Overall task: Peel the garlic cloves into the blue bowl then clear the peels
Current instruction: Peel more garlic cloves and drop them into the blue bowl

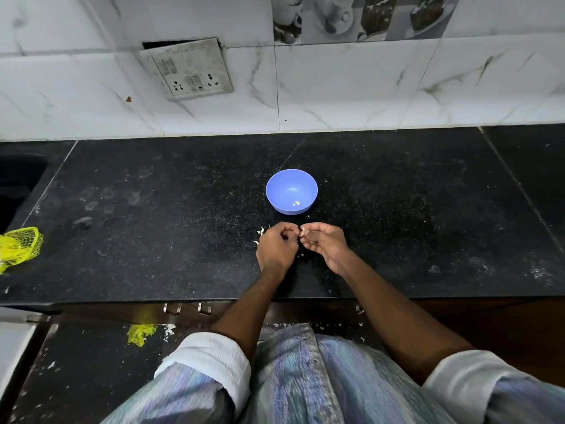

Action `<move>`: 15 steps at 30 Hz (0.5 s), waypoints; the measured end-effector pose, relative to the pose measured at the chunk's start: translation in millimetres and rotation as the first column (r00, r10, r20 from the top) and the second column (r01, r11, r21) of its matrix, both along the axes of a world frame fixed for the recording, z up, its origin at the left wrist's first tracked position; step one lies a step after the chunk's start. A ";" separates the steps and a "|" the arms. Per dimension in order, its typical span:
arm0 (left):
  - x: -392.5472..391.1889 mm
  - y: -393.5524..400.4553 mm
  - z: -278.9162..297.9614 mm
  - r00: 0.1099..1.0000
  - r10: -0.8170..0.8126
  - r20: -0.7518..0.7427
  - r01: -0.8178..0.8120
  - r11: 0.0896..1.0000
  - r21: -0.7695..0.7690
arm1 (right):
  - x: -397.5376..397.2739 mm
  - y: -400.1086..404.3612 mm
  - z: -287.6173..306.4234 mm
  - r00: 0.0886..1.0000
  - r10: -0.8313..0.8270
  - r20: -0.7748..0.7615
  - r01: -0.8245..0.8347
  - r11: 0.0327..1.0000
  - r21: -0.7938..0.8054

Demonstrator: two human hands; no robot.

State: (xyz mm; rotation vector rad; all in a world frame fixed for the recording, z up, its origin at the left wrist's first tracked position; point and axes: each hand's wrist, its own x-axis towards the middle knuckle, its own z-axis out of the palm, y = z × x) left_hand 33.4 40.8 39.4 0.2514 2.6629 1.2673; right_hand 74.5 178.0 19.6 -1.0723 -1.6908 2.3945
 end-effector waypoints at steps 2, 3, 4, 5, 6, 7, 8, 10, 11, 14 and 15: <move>0.5 0.1 1.6 1.000 0.023 -0.008 -0.023 1.000 0.010 | 0.0 0.1 -0.6 1.000 -0.001 -0.004 0.001 1.000 0.005; 0.0 -0.5 1.2 1.000 0.015 -0.021 -0.014 0.999 0.034 | -0.1 0.0 -0.2 1.000 -0.002 -0.007 0.002 1.000 0.007; -0.7 -1.2 -0.9 0.999 0.001 -0.038 0.001 0.998 0.062 | -0.3 -0.1 -0.5 1.000 -0.002 -0.010 0.002 1.000 0.010; -1.3 -1.7 -2.2 0.999 -0.010 -0.044 0.014 0.997 0.078 | -0.4 -0.2 -0.7 1.000 -0.004 -0.012 0.004 1.000 0.013; -1.3 -1.9 -2.2 0.999 -0.017 -0.038 0.021 0.996 0.086 | -0.5 -0.4 -0.6 1.000 -0.008 -0.013 0.008 1.000 0.017; -1.0 -1.4 -1.8 0.999 -0.023 -0.026 0.025 0.997 0.079 | -0.4 -0.7 -0.1 1.000 -0.013 -0.013 0.013 1.000 0.022; -0.3 -0.4 -0.2 1.000 -0.019 -0.018 0.021 0.998 0.065 | -0.2 -0.8 0.7 1.000 -0.015 -0.015 0.016 0.999 0.031; -0.4 2.6 4.2 1.000 0.022 -0.019 -0.021 0.998 0.052 | -0.3 -1.1 3.7 1.000 -0.007 -0.028 0.009 0.998 0.056; -1.2 4.0 5.4 0.999 0.044 -0.012 -0.044 0.998 0.055 | -0.1 -1.1 5.0 0.999 -0.001 -0.040 0.004 0.998 0.068; -4.3 6.5 5.3 0.995 0.074 0.061 -0.077 0.996 0.054 | -0.4 -1.1 5.3 0.997 0.020 -0.075 -0.010 0.991 0.131; -4.7 7.1 5.5 0.993 0.076 0.093 -0.081 0.995 0.054 | -0.7 -1.1 5.2 0.997 0.025 -0.080 -0.013 0.988 0.152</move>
